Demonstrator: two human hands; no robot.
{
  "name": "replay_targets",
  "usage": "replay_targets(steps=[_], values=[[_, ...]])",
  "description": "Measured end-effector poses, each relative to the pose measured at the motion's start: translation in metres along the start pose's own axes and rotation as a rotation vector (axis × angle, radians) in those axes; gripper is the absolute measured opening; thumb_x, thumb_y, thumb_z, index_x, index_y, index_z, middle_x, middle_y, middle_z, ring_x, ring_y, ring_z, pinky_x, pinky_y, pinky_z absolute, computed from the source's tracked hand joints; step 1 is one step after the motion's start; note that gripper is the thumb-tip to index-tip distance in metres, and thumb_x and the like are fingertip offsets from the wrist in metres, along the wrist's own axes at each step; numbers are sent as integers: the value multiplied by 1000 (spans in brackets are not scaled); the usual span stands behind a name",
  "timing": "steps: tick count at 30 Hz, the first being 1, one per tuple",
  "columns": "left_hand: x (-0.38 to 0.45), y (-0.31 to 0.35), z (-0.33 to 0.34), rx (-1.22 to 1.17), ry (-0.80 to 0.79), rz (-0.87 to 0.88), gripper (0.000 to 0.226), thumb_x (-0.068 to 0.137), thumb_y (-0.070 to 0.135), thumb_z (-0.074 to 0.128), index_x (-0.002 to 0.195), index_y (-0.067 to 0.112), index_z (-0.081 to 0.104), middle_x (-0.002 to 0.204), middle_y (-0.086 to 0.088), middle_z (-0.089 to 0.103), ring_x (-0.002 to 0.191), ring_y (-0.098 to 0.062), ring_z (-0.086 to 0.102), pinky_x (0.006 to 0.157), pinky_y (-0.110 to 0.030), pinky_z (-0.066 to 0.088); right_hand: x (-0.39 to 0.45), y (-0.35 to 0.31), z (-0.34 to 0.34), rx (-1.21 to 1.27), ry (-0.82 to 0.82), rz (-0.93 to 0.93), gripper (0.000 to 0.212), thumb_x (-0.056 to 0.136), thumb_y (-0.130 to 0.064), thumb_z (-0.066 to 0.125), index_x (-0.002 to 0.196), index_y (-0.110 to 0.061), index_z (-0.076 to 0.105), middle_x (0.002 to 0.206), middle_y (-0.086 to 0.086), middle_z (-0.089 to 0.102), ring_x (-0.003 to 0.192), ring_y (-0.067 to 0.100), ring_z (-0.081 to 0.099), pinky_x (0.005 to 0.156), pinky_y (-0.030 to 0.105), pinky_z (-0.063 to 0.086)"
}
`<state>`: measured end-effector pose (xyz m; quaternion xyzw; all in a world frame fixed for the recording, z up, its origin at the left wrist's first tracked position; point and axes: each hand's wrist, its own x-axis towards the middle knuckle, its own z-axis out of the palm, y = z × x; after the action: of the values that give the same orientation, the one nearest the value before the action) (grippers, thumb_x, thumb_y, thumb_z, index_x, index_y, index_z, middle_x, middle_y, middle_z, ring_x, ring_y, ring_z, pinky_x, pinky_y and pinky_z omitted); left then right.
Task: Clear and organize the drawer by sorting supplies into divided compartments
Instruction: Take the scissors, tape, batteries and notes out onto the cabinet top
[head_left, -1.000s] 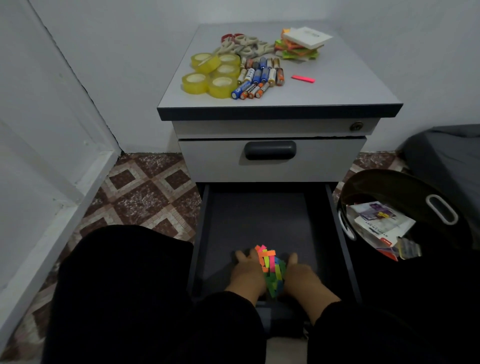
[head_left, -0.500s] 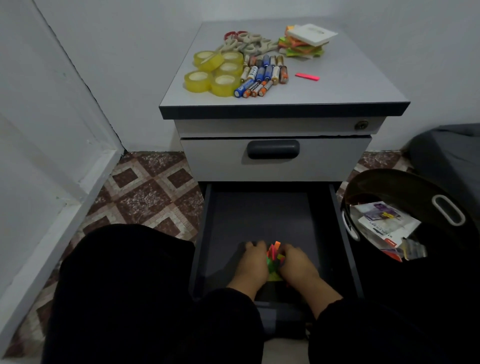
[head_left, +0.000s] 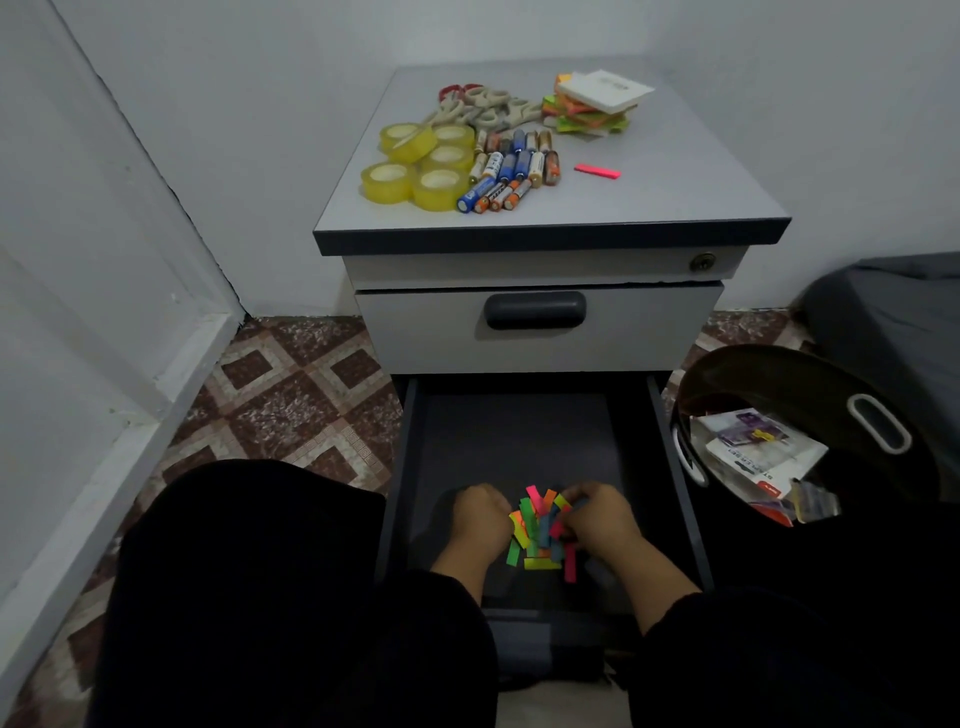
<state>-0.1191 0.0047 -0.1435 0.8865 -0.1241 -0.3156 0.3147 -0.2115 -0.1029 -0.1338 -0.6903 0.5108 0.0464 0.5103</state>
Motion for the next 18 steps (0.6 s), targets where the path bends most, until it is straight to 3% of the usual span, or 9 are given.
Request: replay_targets(steps=[3, 8, 12, 14, 18], values=[[-4, 2, -5, -166, 29, -31, 28, 75, -11, 64, 76, 16, 57, 80, -2, 57, 84, -20, 58, 68, -25, 47, -3, -2, -5, 119, 21, 1, 23, 86, 3, 59, 82, -19, 55, 95, 12, 66, 82, 23, 65, 62, 33, 53], [-12, 13, -15, -431, 52, -28, 46, 70, -14, 70, 101, 15, 53, 99, -6, 56, 86, -18, 60, 74, -33, 56, -9, -13, -15, 307, 32, -33, 15, 90, 1, 57, 88, -13, 57, 85, 11, 65, 66, 17, 60, 50, 24, 43], [-22, 38, -33, -644, 63, 31, 38, 75, -12, 67, 104, 10, 55, 100, -6, 56, 79, -15, 57, 60, -21, 49, -21, -39, -29, 458, 40, -144, 18, 89, 5, 55, 86, -12, 57, 75, 9, 62, 60, 16, 58, 45, 21, 44], [-30, 56, -46, -717, 51, 87, 31, 77, -10, 66, 100, 9, 58, 95, -7, 60, 73, -13, 57, 54, -17, 45, -33, -58, -41, 520, 64, -230, 16, 90, 3, 55, 89, -12, 58, 78, 8, 63, 63, 15, 59, 48, 20, 46], [-53, 97, -76, -787, 1, 219, 16, 81, -4, 67, 89, 10, 64, 79, -7, 64, 62, -11, 57, 57, -19, 47, -63, -95, -75, 581, 169, -456, 12, 93, -8, 58, 100, -17, 59, 91, 6, 67, 77, 15, 65, 62, 24, 50]])
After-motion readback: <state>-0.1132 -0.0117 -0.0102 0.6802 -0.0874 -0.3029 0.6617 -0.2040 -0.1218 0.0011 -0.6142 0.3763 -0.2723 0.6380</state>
